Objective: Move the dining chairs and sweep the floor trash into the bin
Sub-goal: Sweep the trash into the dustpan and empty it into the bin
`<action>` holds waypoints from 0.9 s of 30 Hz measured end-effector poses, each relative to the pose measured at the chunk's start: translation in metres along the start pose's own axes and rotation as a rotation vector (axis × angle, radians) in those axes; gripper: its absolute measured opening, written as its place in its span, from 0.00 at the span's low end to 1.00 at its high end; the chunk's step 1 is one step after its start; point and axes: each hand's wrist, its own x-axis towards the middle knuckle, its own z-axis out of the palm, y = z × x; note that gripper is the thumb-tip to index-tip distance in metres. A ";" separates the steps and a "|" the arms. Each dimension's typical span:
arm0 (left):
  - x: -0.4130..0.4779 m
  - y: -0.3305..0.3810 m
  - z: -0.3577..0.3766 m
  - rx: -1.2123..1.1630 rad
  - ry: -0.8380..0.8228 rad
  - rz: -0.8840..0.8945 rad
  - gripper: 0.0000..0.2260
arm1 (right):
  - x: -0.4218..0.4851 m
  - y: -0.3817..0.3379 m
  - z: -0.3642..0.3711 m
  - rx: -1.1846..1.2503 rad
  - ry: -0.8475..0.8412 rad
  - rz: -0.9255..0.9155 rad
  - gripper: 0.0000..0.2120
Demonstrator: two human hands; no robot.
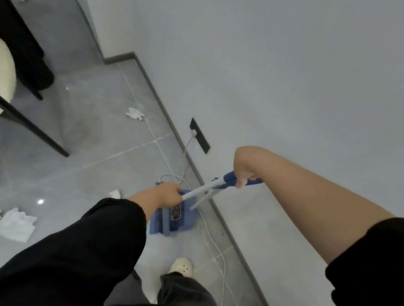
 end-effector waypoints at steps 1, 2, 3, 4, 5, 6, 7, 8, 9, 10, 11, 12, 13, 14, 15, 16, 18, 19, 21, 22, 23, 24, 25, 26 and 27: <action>-0.003 -0.003 -0.002 -0.005 0.006 -0.019 0.15 | 0.001 0.002 0.001 0.090 -0.042 -0.005 0.19; -0.007 -0.005 -0.005 -0.011 0.000 -0.028 0.14 | 0.003 0.005 0.003 0.244 -0.087 0.000 0.20; -0.009 -0.009 -0.006 -0.037 -0.016 -0.043 0.14 | 0.004 0.008 0.004 0.430 -0.142 0.002 0.19; -0.011 -0.015 -0.006 -0.095 -0.054 -0.073 0.15 | 0.004 0.008 0.005 0.620 -0.191 0.006 0.17; -0.012 -0.019 -0.006 -0.188 -0.108 -0.106 0.16 | 0.005 0.007 0.006 0.788 -0.222 0.002 0.16; -0.014 -0.023 -0.005 -0.317 -0.161 -0.145 0.17 | 0.005 0.004 0.006 0.912 -0.235 0.007 0.15; -0.019 -0.029 -0.005 -0.431 -0.191 -0.179 0.16 | 0.004 -0.003 0.005 0.997 -0.247 0.014 0.14; -0.020 -0.029 -0.005 -0.536 -0.205 -0.196 0.15 | 0.001 -0.006 0.004 1.063 -0.262 0.026 0.14; -0.020 -0.032 -0.007 -0.610 -0.201 -0.196 0.14 | 0.001 -0.011 0.002 1.122 -0.277 0.030 0.15; -0.019 -0.034 -0.008 -0.677 -0.208 -0.180 0.14 | 0.001 -0.014 0.001 1.170 -0.288 0.032 0.16; -0.020 -0.039 -0.010 -0.712 -0.225 -0.161 0.14 | 0.002 -0.020 -0.001 1.217 -0.299 0.033 0.16; -0.018 -0.040 -0.008 -0.748 -0.255 -0.147 0.14 | 0.002 -0.021 -0.001 1.266 -0.305 0.039 0.17; -0.017 -0.042 -0.005 -0.774 -0.286 -0.138 0.17 | 0.002 -0.024 -0.001 1.324 -0.313 0.041 0.17; -0.014 -0.045 -0.001 -0.819 -0.320 -0.135 0.21 | 0.004 -0.028 0.000 1.387 -0.320 0.038 0.17; -0.015 -0.044 0.002 -0.854 -0.347 -0.134 0.24 | 0.005 -0.032 -0.001 1.447 -0.332 0.029 0.16; -0.014 -0.042 0.006 -0.910 -0.367 -0.117 0.25 | 0.006 -0.035 -0.001 1.496 -0.342 0.019 0.16; -0.013 -0.030 0.013 -1.080 -0.414 -0.070 0.18 | 0.008 -0.040 -0.003 1.569 -0.363 0.003 0.16; -0.013 -0.023 0.015 -1.181 -0.423 -0.048 0.12 | 0.008 -0.041 -0.004 1.599 -0.369 -0.005 0.16; -0.014 -0.011 0.017 -1.409 -0.392 -0.061 0.04 | 0.009 -0.040 -0.008 1.639 -0.375 -0.015 0.15; -0.014 -0.008 0.017 -1.488 -0.352 -0.060 0.04 | 0.009 -0.038 -0.009 1.652 -0.380 -0.023 0.15; -0.013 -0.006 0.017 -1.492 -0.293 -0.060 0.06 | 0.009 -0.037 -0.010 1.666 -0.391 -0.034 0.15; -0.011 -0.004 0.014 -1.424 -0.214 -0.059 0.07 | 0.010 -0.035 -0.013 1.681 -0.402 -0.046 0.15; -0.011 -0.002 0.010 -1.315 -0.131 -0.056 0.09 | 0.011 -0.032 -0.016 1.696 -0.408 -0.052 0.15; -0.011 -0.004 0.006 -1.203 -0.053 -0.053 0.09 | 0.013 -0.030 -0.017 1.706 -0.412 -0.051 0.15; -0.012 -0.005 -0.001 -1.108 0.006 -0.052 0.09 | 0.014 -0.027 -0.019 1.705 -0.407 -0.054 0.16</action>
